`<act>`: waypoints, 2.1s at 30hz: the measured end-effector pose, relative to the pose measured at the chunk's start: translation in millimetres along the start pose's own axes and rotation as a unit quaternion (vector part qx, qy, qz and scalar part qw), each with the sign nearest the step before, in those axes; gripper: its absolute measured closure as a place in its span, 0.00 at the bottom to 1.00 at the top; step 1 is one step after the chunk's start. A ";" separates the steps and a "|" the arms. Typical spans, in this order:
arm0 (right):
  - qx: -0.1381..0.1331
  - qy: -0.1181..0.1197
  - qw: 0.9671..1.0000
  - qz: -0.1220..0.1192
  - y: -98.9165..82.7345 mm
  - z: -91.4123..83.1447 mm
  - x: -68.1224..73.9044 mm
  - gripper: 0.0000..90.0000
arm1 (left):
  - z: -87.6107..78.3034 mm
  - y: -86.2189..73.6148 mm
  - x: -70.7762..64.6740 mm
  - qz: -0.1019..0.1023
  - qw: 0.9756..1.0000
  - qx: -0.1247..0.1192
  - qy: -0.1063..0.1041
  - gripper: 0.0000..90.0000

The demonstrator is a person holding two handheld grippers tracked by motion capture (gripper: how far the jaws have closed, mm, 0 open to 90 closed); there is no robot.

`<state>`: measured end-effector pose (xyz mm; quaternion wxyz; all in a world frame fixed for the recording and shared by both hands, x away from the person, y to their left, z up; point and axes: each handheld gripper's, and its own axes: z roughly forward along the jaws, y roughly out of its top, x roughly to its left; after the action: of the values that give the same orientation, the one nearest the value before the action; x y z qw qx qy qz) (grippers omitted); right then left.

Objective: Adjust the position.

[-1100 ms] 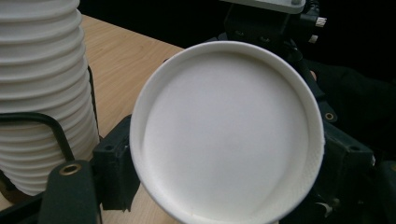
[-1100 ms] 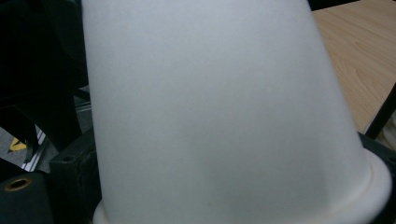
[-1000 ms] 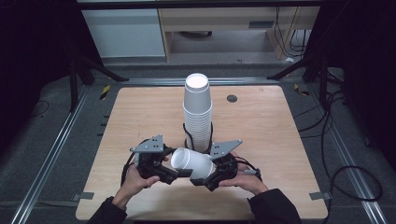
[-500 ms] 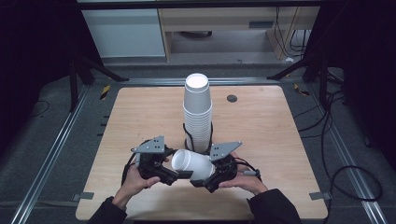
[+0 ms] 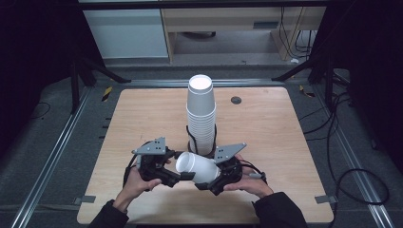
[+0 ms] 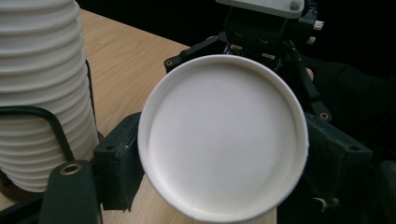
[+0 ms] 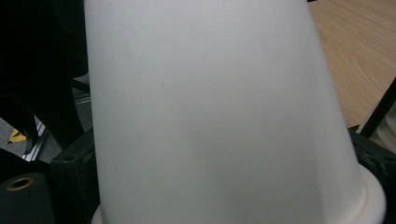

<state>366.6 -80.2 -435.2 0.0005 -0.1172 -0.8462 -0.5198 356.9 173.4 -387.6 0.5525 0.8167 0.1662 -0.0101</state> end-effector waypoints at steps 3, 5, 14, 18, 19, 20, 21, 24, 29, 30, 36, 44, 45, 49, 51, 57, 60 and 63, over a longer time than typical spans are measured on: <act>0.002 -0.003 1.000 -0.001 -0.4 -1.5 -1.0 0.09 | -4.4 1.0 0.3 0.004 1.000 0.000 0.001 0.24; 0.007 -0.007 1.000 -0.003 -0.9 -2.6 -1.7 0.09 | -7.5 1.5 0.8 0.005 1.000 0.002 0.002 0.24; 0.033 -0.030 0.999 -0.017 -2.8 -9.9 -6.8 0.09 | -9.2 -0.6 4.5 0.008 0.998 0.056 0.010 0.19; 0.052 -0.027 0.998 -0.024 -4.4 -9.5 -7.5 0.09 | -2.4 -4.0 5.8 0.005 0.996 0.091 -0.001 0.17; 0.056 -0.025 0.998 -0.026 -4.8 -8.6 -7.5 0.09 | -0.6 -4.4 5.5 0.006 0.995 0.097 -0.003 0.17; 0.061 -0.023 0.997 -0.027 -5.0 -7.5 -7.4 0.09 | 1.2 -4.8 5.3 0.005 0.995 0.103 -0.007 0.17; 0.066 -0.021 0.997 -0.030 -5.2 -5.8 -7.3 0.09 | 3.2 -5.2 5.1 0.006 0.994 0.110 -0.010 0.17; 0.082 -0.015 0.996 -0.036 -6.1 -0.2 -5.9 0.09 | 8.9 -6.9 4.1 0.007 0.992 0.126 -0.012 0.16; 0.105 -0.009 0.993 -0.046 -7.8 9.1 -3.5 0.09 | 14.3 -8.9 5.1 0.006 0.989 0.147 -0.013 0.16; 0.109 -0.008 0.993 -0.049 -8.0 10.4 -3.3 0.09 | 15.0 -9.1 5.3 0.005 0.989 0.150 -0.012 0.16; 0.119 -0.002 0.991 -0.055 -7.2 17.8 -0.7 0.09 | 20.4 -10.5 5.4 0.000 0.987 0.163 -0.008 0.16; 0.123 -0.001 0.991 -0.057 -6.1 22.0 1.8 0.09 | 27.3 -12.2 4.8 0.000 0.985 0.175 0.000 0.20; 0.124 -0.001 0.991 -0.058 -6.0 22.2 1.8 0.09 | 27.8 -12.3 4.6 0.000 0.984 0.176 -0.002 0.21; 0.127 -0.002 0.990 -0.058 -6.1 22.9 2.0 0.09 | 28.0 -12.3 4.2 0.003 0.984 0.179 0.002 0.22; 0.127 -0.003 0.990 -0.057 -6.2 22.9 2.0 0.09 | 27.9 -12.2 4.0 0.004 0.984 0.179 0.003 0.23; 0.123 -0.005 0.991 -0.061 -6.2 23.4 1.8 0.08 | 27.1 -11.9 3.3 0.006 0.984 0.178 0.005 0.23; 0.119 -0.003 0.991 -0.058 -6.3 22.7 1.8 0.08 | 26.7 -11.5 3.4 0.006 0.985 0.174 0.003 0.23; 0.115 -0.006 0.992 -0.057 -5.5 20.6 1.8 0.07 | 24.8 -10.9 3.8 0.006 0.985 0.171 0.003 0.24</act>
<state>366.2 -64.1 -449.2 -0.0211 -0.0709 -0.9058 -0.4172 361.5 155.6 -407.9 0.4040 0.9002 0.1590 -0.0327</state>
